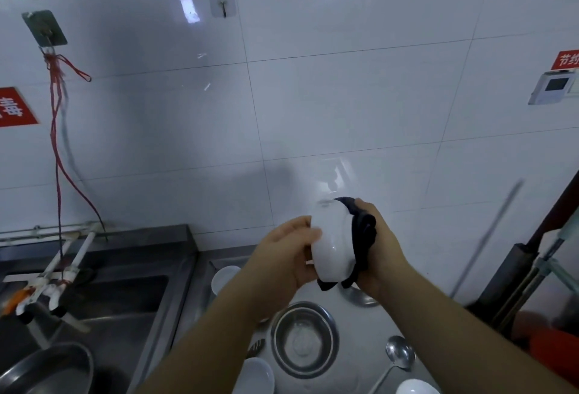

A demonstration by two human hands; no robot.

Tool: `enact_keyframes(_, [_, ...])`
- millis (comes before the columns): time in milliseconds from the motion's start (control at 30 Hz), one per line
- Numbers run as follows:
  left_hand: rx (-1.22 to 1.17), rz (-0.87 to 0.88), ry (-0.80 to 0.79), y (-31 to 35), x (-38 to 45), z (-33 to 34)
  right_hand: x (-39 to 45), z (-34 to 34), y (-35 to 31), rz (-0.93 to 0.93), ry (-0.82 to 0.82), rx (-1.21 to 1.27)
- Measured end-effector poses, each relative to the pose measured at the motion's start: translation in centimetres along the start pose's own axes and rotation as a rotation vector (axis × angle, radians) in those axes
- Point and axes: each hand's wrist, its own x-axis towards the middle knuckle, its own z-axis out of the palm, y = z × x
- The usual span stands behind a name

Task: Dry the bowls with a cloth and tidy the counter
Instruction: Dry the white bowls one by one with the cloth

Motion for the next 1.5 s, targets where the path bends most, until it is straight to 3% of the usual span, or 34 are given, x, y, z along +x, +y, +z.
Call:
enact_keyframes(67, [-0.006, 0.000, -0.013, 0.7, 0.3, -0.3, -0.1, 0.4, -0.4, -0.039, -0.015, -0.019])
enact_keyframes(267, [0.400, 0.229, -0.033, -0.8, 0.3, 0.3, -0.4, 0.9, 0.7, 0.068, -0.003, 0.090])
enact_keyframes(367, [0.499, 0.230, -0.088, -1.7, 0.1, 0.0, -0.6, 0.5, 1.0, 0.094, 0.036, 0.052])
enact_keyframes(433, [0.428, 0.171, -0.113, -1.7, 0.1, -0.3, -0.5, 0.1, 0.7, 0.101, 0.079, 0.012])
enact_keyframes(533, [0.035, 0.003, -0.056, -0.6, 0.5, -1.0, 0.0, -0.1, 0.1, 0.076, 0.163, 0.012])
enact_keyframes(600, [-0.043, -0.030, -0.041, 0.0, 0.8, -1.5, 0.1, 0.2, 0.1, 0.081, 0.189, 0.005])
enact_keyframes(700, [0.178, 0.073, -0.099, -0.8, 0.7, -1.8, -0.2, 0.9, 0.9, 0.136, 0.206, -0.005])
enact_keyframes(867, [0.787, 0.308, -0.116, -3.3, 0.3, -2.5, -0.9, 1.5, 1.4, 0.178, 0.235, 0.054])
enact_keyframes(967, [0.634, 0.279, -0.164, -2.9, 0.2, -1.9, -1.0, 1.6, 0.9, 0.151, 0.253, 0.085])
enact_keyframes(1067, [0.542, 0.262, -0.080, -2.0, 0.6, -1.6, -1.2, 1.7, 0.8, 0.145, 0.215, 0.006])
enact_keyframes(1267, [1.167, 0.380, -0.078, -2.8, 0.1, -1.4, -1.5, 2.0, 0.8, 0.075, 0.358, -0.015])
enact_keyframes(1500, [1.389, 0.465, -0.130, -2.4, 0.1, -1.8, -2.0, 1.2, 1.0, -0.111, 0.351, -0.120])
